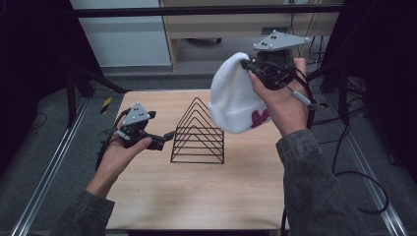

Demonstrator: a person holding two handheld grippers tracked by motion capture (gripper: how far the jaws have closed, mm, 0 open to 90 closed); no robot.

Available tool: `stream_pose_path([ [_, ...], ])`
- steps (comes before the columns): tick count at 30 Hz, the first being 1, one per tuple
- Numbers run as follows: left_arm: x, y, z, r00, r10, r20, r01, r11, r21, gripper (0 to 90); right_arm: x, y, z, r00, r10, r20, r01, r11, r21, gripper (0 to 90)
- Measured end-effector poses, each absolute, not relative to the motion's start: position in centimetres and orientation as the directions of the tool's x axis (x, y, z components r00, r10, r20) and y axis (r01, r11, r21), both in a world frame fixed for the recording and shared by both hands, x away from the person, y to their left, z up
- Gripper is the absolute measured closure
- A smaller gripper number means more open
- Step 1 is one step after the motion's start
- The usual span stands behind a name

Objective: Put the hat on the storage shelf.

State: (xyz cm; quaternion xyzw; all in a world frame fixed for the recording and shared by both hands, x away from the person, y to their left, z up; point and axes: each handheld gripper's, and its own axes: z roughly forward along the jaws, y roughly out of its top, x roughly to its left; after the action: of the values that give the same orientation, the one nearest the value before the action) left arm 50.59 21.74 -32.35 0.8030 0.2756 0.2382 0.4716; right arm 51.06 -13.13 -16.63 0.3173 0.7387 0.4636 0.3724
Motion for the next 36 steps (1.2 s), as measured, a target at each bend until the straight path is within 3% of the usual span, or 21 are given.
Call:
stream_pose_path([
  [15,51.2,22.1,-31.7,0.750,0.659,0.057,0.214,-0.324,0.922,7.2,51.7,-10.0,-15.1,-0.549,0.800,-0.244,0.076,0.338,0.938,84.0],
  [24,51.7,20.8,-31.3,0.773,0.632,0.059,0.198,-0.329,0.923,10.7,51.4,-8.1,-14.3,-0.590,0.773,-0.234,0.040,0.317,0.948,83.9],
  [31,53.0,19.5,-31.6,0.794,0.607,0.007,0.225,-0.306,0.925,12.6,51.1,-6.1,-14.6,-0.639,0.735,-0.229,0.020,0.314,0.949,83.8],
  [34,53.4,19.4,-31.8,0.788,0.615,-0.039,0.279,-0.300,0.912,20.0,50.9,-5.5,-15.1,-0.655,0.719,-0.231,0.012,0.316,0.949,83.8],
  [36,53.5,19.3,-31.9,0.791,0.610,-0.046,0.295,-0.313,0.903,32.3,50.9,-5.3,-15.4,-0.662,0.712,-0.236,0.011,0.324,0.946,83.8],
])
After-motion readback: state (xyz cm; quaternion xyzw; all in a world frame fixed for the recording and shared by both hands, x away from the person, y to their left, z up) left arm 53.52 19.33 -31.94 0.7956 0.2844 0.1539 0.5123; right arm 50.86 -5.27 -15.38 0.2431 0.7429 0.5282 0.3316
